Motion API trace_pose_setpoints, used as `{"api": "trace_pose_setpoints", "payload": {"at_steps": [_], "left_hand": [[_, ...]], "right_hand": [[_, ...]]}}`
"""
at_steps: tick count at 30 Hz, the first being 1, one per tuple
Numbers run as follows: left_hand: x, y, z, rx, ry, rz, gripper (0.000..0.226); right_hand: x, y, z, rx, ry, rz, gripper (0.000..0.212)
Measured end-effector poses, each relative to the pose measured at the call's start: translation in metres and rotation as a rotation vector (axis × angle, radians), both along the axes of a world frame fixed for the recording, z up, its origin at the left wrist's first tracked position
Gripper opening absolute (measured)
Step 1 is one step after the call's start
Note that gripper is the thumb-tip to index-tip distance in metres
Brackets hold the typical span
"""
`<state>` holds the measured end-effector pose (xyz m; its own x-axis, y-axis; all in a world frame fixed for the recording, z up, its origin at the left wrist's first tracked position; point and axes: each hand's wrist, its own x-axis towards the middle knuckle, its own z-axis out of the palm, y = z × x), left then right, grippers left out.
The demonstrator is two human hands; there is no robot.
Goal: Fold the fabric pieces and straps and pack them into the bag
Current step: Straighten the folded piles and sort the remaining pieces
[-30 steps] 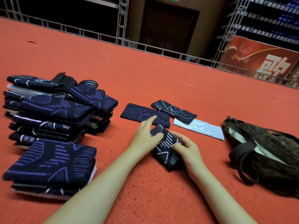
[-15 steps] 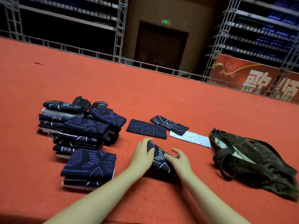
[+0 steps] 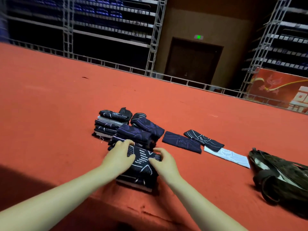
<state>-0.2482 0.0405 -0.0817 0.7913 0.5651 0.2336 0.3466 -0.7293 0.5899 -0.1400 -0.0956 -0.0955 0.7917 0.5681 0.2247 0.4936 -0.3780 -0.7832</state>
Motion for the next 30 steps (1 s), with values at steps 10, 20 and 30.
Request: {"api": "trace_pose_setpoints", "payload": {"at_steps": [10, 20, 30], "left_hand": [[0.033, -0.057, 0.016, 0.351, -0.254, -0.214, 0.041], [0.177, -0.166, -0.041, -0.087, -0.016, -0.306, 0.036], [0.243, -0.165, -0.071, 0.099, 0.068, -0.134, 0.028]], "right_hand": [[0.054, -0.056, -0.016, -0.021, -0.081, -0.226, 0.030], [0.150, -0.178, -0.039, 0.064, 0.127, -0.546, 0.027], [0.263, -0.189, -0.059, -0.325, -0.245, -0.590, 0.040]]}}
